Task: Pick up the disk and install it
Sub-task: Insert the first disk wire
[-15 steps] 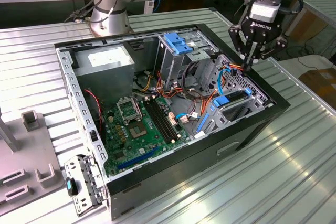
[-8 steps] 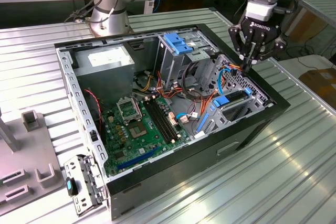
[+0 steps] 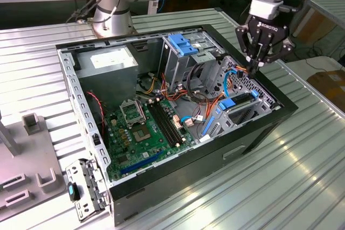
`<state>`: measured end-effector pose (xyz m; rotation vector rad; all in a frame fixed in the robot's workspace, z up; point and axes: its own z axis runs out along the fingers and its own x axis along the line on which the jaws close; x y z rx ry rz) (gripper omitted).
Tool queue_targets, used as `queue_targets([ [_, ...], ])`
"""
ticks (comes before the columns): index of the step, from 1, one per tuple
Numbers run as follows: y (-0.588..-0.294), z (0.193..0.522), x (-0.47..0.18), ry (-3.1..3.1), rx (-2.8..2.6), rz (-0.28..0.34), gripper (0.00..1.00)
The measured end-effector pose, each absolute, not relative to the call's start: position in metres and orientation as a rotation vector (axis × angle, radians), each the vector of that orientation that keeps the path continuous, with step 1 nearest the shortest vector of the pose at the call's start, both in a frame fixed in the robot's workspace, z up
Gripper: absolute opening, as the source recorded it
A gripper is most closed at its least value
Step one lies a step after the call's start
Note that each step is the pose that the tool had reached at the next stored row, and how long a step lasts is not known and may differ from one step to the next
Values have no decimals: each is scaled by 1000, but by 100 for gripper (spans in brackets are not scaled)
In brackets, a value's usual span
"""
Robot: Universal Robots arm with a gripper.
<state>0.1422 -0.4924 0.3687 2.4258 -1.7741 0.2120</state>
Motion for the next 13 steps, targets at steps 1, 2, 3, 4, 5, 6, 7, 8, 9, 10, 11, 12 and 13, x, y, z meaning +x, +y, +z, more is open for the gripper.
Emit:
queue_targets([
  [1, -494, 368, 142, -1779, 2422, 212, 17],
  [2, -495, 368, 142, -1788, 2415, 211, 17],
  [3, -495, 368, 142, -1799, 2406, 210, 17],
  [4, -495, 367, 142, -1827, 2383, 207, 17],
  [5, -495, 367, 142, -1851, 2362, 205, 17],
  [6, -495, 366, 142, -1872, 2344, 203, 17],
  [7, -495, 366, 142, -1900, 2320, 201, 17],
  [8, -495, 366, 142, -1921, 2301, 199, 17],
  [9, -495, 365, 142, -1951, 2273, 196, 17],
  [10, -495, 365, 142, -1965, 2261, 194, 17],
  [11, -495, 365, 142, -1971, 2260, 189, 17],
  [12, -496, 365, 142, -1986, 2269, 170, 17],
  [13, -496, 365, 142, -1999, 2280, 149, 17],
])
